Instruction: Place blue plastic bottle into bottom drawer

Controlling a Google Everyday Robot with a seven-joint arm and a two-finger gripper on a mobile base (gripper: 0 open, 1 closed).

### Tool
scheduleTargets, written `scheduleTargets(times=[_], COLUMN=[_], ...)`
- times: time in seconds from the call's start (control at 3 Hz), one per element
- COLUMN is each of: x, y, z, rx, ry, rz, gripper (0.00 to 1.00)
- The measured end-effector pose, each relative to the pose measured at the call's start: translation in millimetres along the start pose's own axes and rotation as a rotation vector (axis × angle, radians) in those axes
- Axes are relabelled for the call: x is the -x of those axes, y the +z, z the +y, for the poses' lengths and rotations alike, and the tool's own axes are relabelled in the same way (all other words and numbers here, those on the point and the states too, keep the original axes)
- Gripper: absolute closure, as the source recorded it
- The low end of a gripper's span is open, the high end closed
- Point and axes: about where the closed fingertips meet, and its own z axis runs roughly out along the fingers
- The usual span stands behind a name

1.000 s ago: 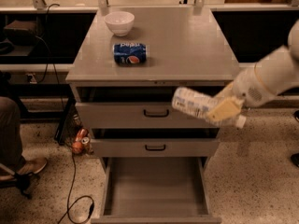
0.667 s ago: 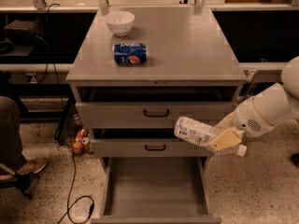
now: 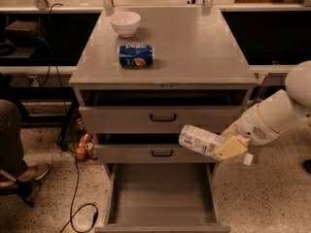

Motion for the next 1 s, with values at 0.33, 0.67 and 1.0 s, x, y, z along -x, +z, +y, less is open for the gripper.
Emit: scheduleTargets(times=[0.33,0.67,1.0], x=[-9,-32,-54], y=[44,111,185], z=[7,22,38], rx=[0.043,0.107,0.178], ry=[-0.023,-0.028,-0.021], rz=[0.047,0.090,0.085], gripper=[1.00,1.00,1.00])
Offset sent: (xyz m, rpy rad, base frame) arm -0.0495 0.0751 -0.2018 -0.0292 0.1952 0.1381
